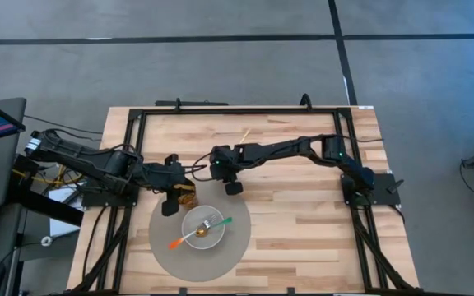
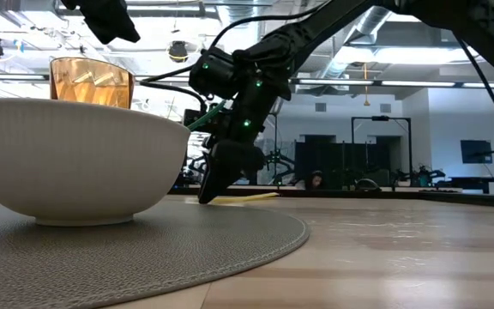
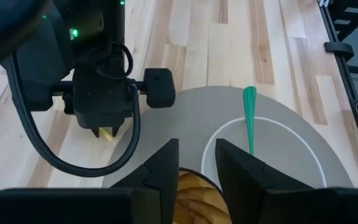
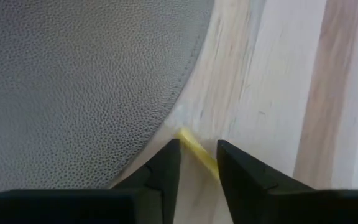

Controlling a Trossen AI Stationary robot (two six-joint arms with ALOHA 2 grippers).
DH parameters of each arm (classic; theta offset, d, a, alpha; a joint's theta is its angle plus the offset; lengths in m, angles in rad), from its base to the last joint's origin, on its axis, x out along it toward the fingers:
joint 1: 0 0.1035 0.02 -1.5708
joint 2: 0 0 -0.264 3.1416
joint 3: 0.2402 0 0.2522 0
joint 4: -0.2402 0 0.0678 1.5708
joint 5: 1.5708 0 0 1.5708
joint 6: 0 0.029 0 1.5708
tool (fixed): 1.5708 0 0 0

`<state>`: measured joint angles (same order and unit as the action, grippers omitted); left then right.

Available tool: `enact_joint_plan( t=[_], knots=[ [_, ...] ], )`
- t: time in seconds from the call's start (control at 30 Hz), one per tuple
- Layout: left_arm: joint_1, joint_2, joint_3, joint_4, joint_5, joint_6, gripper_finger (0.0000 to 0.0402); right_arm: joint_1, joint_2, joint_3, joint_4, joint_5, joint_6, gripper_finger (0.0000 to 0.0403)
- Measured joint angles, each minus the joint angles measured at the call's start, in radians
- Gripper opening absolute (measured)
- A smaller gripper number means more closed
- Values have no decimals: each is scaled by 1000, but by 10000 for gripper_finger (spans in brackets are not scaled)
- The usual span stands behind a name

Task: Pick & Place Utensil
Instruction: Put the yellow straw into the brown cup on the gray mat

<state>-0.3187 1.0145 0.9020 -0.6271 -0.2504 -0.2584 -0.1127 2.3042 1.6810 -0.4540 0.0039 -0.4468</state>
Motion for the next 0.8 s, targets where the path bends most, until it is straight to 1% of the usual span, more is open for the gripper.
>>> enact_joint_plan(
  t=[0.1, 0.23, 0.27, 0.43, 0.57, 0.7, 0.8],
  knots=[
    [0, 0, 0, 0, 0, 0, 106, 0, 1, -1, -3, -1, 0, 69],
    [0, 0, 0, 0, 0, 0, 106, 0, 2, -1, -4, 0, 2, 15],
    [0, 0, 0, 0, 0, 0, 106, 0, 2, -2, -1, 0, 2, 8],
    [0, 0, 0, 0, 0, 0, 106, 2, -2, 21, -22, 4, 79, 16],
    [0, 0, 0, 0, 0, 0, 106, 1, -11, 55, -57, 3, 129, 4],
    [0, 0, 0, 1, 11, 0, 106, 1, -53, 63, -56, 0, 142, 3],
    [0, 0, 0, 5, 16, 0, 106, 1, -83, 59, -108, 1, 183, 2]
  ],
)
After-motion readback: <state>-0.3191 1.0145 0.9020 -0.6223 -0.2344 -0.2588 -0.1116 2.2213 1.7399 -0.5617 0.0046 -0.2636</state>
